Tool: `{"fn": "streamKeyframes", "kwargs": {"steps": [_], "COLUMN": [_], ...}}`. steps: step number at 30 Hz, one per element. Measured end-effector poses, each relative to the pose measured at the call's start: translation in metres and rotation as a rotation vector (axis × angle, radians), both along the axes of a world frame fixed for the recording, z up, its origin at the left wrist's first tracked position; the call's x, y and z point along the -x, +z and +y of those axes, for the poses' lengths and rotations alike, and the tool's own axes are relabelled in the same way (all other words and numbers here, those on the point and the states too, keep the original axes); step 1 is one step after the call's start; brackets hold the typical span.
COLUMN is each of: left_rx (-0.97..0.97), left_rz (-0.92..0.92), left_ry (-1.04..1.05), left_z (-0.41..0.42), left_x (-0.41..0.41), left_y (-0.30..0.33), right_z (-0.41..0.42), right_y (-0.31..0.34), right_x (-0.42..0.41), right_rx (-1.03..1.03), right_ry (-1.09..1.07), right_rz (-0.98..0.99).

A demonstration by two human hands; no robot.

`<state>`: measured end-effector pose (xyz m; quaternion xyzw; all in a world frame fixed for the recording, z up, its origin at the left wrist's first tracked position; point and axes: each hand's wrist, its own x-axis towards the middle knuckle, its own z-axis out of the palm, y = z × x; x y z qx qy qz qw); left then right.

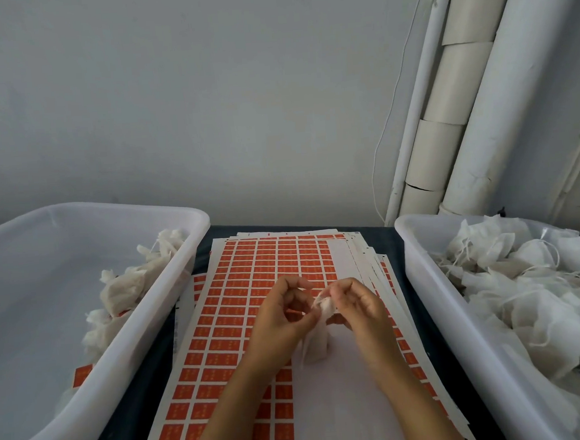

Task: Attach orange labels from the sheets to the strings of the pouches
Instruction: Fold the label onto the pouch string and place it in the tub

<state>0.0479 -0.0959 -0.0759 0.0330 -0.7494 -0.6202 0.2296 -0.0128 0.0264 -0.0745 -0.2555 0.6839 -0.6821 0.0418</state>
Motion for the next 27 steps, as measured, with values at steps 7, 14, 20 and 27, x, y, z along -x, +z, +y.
{"fn": "streamKeyframes", "kwargs": {"steps": [7, 14, 20, 27], "left_rx": [0.176, 0.139, 0.058, 0.038], "left_rz": [0.005, 0.03, 0.026, 0.005], "left_ry": [0.023, 0.086, 0.065, 0.055], "left_z": [0.0028, -0.0005, -0.0026, -0.0045], "left_x": [-0.0004, 0.0021, 0.0036, 0.0049], "left_y": [-0.0011, -0.0041, -0.0067, -0.0081], "right_z": [0.0046, 0.004, 0.0056, 0.004], "right_y": [0.0043, 0.0012, -0.0007, -0.002], "right_x": [0.0003, 0.0022, 0.0027, 0.0043], "right_rx": [-0.045, -0.164, -0.223, -0.25], "right_ry": [0.086, 0.027, -0.002, -0.02], "right_rz": [0.086, 0.101, 0.107, 0.106]}}
